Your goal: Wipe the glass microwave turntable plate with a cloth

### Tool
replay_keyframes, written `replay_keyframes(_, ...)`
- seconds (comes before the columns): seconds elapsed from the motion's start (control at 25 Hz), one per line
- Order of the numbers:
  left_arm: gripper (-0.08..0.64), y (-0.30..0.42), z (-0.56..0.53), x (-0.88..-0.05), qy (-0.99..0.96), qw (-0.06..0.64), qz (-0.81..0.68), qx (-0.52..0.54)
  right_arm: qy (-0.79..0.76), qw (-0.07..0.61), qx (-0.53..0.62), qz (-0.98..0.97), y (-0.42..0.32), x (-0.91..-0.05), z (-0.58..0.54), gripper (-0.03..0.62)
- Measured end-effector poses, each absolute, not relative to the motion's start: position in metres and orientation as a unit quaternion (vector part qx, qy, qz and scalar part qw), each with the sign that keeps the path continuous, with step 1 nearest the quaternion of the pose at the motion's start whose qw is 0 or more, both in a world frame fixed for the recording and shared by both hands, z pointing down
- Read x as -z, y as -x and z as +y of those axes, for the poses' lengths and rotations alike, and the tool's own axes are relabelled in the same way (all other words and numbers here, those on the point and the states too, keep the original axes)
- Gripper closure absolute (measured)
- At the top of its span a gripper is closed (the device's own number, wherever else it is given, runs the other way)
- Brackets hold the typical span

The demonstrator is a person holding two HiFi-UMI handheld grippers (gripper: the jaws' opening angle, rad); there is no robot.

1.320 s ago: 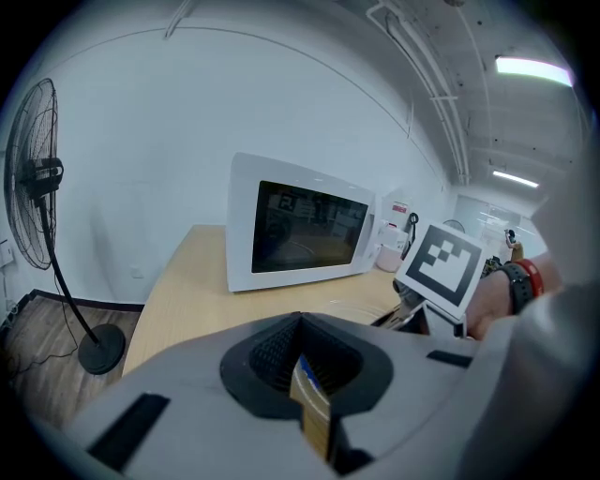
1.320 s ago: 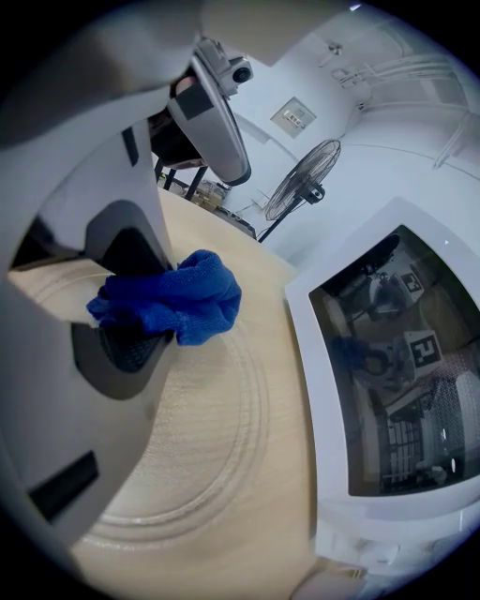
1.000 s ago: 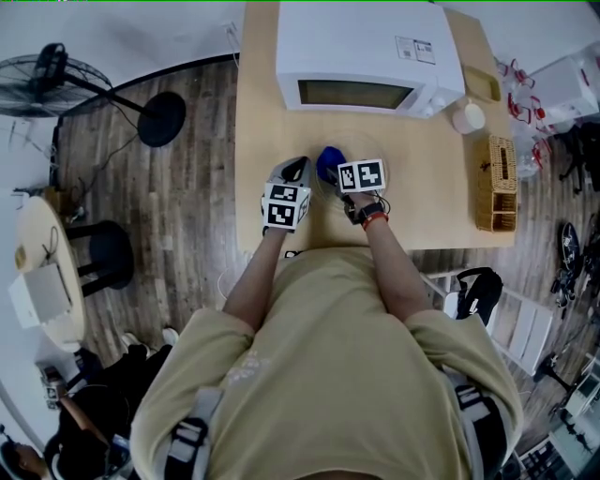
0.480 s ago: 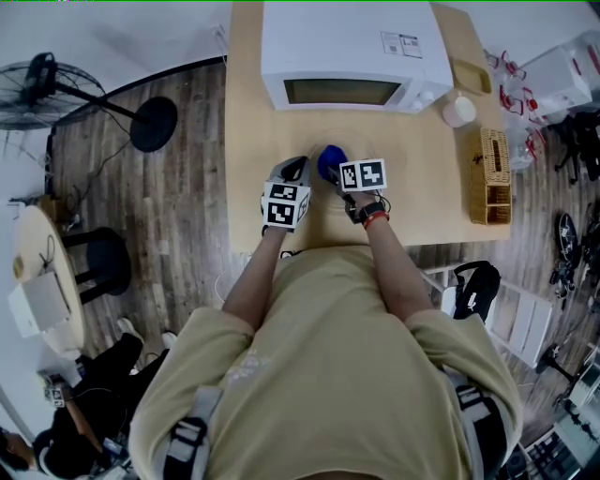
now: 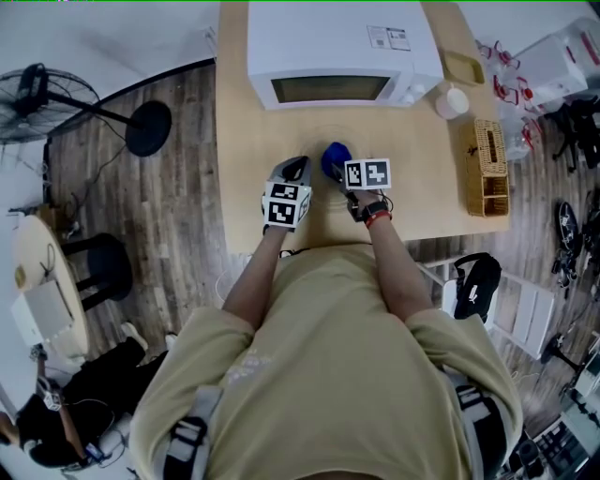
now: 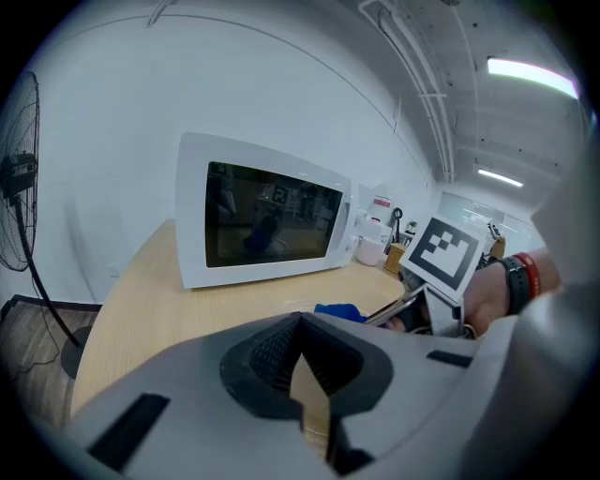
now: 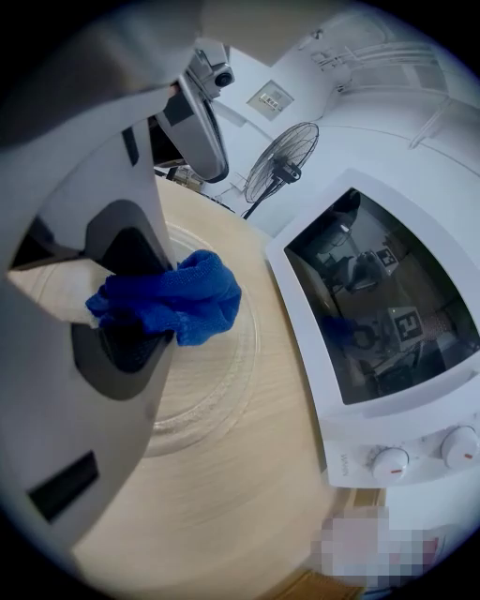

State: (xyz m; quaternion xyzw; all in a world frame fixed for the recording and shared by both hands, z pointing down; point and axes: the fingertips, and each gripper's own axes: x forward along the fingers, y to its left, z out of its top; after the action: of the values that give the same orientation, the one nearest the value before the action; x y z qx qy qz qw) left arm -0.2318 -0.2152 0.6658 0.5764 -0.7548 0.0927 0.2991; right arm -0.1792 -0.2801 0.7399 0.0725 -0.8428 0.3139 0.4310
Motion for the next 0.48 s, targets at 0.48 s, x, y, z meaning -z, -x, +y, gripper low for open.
replay_keyframes(0.48,0.541,0.219,-0.229,-0.672,-0.591,0.306,-0.741,-0.092,-0.128,0.424,-0.323,-0.836,0.147,-0.737,-0.314,0.468)
